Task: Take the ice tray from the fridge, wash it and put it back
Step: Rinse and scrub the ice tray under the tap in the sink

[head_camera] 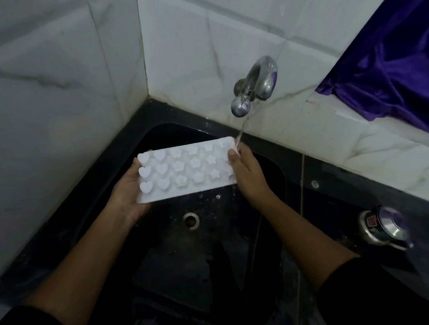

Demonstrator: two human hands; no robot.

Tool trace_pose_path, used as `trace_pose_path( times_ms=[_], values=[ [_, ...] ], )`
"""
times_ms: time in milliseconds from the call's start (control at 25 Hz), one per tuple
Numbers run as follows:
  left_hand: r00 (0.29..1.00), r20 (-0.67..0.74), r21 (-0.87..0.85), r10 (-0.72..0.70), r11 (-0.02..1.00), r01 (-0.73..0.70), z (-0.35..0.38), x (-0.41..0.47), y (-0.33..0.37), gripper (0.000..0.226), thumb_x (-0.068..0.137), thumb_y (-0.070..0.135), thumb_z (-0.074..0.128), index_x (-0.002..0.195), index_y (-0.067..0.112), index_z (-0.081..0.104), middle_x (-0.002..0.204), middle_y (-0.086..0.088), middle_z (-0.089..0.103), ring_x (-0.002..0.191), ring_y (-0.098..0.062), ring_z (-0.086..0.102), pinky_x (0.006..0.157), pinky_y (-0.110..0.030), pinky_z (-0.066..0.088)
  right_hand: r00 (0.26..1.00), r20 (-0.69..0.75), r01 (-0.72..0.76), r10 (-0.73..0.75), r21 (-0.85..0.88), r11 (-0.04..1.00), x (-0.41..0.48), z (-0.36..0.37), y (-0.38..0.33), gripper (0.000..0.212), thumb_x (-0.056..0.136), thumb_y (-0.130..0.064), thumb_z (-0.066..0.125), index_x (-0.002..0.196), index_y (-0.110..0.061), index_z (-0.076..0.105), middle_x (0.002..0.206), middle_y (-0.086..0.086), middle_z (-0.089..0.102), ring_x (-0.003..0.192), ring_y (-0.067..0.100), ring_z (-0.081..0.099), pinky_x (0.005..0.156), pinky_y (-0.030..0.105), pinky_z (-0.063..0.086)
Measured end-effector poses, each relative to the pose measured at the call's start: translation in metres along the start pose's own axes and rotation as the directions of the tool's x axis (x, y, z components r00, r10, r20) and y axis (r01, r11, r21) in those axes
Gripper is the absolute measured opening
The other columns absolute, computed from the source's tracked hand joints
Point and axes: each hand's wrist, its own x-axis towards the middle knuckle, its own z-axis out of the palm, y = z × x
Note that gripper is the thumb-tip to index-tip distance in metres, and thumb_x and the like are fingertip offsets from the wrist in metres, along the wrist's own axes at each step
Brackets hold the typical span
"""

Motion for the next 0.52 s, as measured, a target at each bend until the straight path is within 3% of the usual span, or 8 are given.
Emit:
trace_pose_path(
  times_ms=[80,120,200,320,400,520],
  values=[
    [1.000,-0.030,0.011,-0.005,1.000,0.006,-0.004,-0.003,0.002,0.048,0.108,0.047,0.054,0.136,0.011,0.067,0.126,-0.012,0.076,0.104,-0.027,0.078,0.077,-0.039,0.066,0.995,-0.040,-0.078,0.087,0.184,0.980,-0.005,0.004,0.004,0.028,0.110,-0.025,0.051,0.129,-0.010,0.065,0.108,0.003,0.071,0.088,0.015,0.068,0.069,0.028,0.059],
    [0.999,-0.036,0.017,-0.011,1.000,0.012,-0.007,-0.004,0.003,0.048,0.108,0.048,0.053,0.136,0.012,0.067,0.127,-0.012,0.076,0.106,-0.027,0.078,0.081,-0.040,0.065,0.994,-0.059,-0.085,0.096,0.177,0.981,-0.008,0.005,0.004,0.023,0.109,-0.021,0.053,0.119,-0.008,0.069,0.099,0.005,0.071,0.079,0.014,0.066,0.059,0.026,0.056],
    [0.999,-0.037,0.054,-0.024,0.998,0.026,-0.010,-0.004,0.005,0.049,0.108,0.050,0.051,0.134,0.012,0.071,0.131,-0.013,0.074,0.112,-0.028,0.076,0.088,-0.044,0.062,0.986,-0.142,-0.078,0.082,0.032,0.996,-0.009,0.006,0.004,0.024,0.107,-0.025,0.058,0.096,-0.008,0.071,0.081,0.000,0.067,0.068,0.005,0.060,0.056,0.023,0.050],
    [1.000,0.008,0.137,-0.009,0.991,0.008,-0.004,-0.008,0.009,0.052,0.110,0.049,0.045,0.110,0.013,0.083,0.119,-0.012,0.078,0.100,-0.026,0.079,0.074,-0.038,0.066,0.969,-0.220,-0.132,0.116,-0.061,0.989,-0.003,0.006,-0.004,0.046,0.105,-0.043,0.057,0.070,-0.013,0.058,0.064,-0.004,0.055,0.055,0.004,0.049,0.056,0.023,0.041],
    [1.000,0.012,0.193,0.013,0.981,-0.015,0.000,-0.009,0.014,0.049,0.110,0.048,0.045,0.118,0.012,0.076,0.116,-0.011,0.079,0.095,-0.024,0.080,0.069,-0.035,0.066,0.962,-0.219,-0.182,0.161,-0.080,0.980,-0.001,0.008,-0.008,0.048,0.106,-0.044,0.054,0.076,-0.008,0.065,0.069,0.001,0.060,0.061,0.010,0.053,0.058,0.027,0.043],
    [0.998,0.001,0.258,0.055,0.965,-0.054,-0.002,-0.007,0.024,0.051,0.109,0.047,0.048,0.138,0.009,0.066,0.125,-0.012,0.076,0.101,-0.024,0.078,0.073,-0.035,0.065,0.964,-0.181,-0.199,0.193,-0.015,0.980,-0.010,0.015,-0.010,0.026,0.109,-0.025,0.052,0.105,-0.007,0.071,0.084,0.004,0.066,0.072,0.014,0.060,0.060,0.025,0.050]
  ],
)
